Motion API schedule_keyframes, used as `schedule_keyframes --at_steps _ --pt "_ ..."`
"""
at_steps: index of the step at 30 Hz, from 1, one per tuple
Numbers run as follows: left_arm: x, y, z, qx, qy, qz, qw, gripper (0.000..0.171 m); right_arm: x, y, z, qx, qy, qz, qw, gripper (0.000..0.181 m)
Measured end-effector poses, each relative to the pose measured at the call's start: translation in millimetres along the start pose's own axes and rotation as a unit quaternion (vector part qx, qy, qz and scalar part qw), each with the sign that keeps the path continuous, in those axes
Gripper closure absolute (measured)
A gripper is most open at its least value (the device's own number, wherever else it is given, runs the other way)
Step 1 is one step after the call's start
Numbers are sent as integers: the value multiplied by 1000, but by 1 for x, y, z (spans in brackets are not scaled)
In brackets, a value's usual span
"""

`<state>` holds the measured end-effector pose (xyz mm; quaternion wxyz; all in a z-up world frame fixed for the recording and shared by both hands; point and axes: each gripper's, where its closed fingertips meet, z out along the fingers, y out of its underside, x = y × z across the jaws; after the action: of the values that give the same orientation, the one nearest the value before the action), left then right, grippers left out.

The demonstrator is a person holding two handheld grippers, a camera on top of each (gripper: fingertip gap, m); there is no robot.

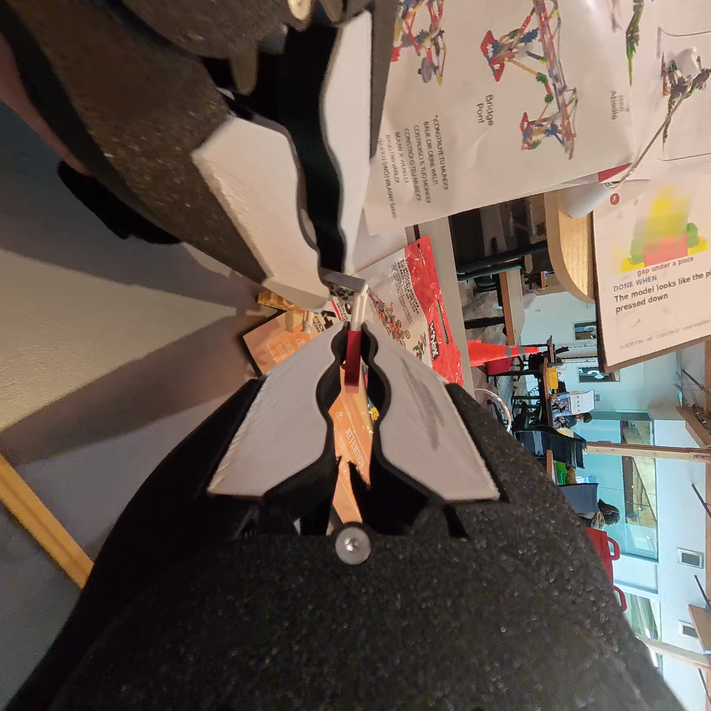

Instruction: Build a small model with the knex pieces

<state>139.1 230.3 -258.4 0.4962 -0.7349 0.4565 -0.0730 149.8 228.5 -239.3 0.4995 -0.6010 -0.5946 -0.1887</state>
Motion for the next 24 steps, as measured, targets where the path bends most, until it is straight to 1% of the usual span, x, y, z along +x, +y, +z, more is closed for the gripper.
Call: schedule_keyframes --at_steps 2,8,14,24 --pt "0 4 -2 -6 -3 8 1000 164 0 0 0 0 0 1 1000 178" --pt "0 2 1 -11 -11 31 999 167 0 2 0 -14 4 -11 1000 178" --pt "-2 2 2 -24 -33 73 996 170 -1 5 -1 -33 8 -33 999 178" --pt "1 1 3 -28 -27 72 997 170 -6 5 0 -42 1 -47 998 175"
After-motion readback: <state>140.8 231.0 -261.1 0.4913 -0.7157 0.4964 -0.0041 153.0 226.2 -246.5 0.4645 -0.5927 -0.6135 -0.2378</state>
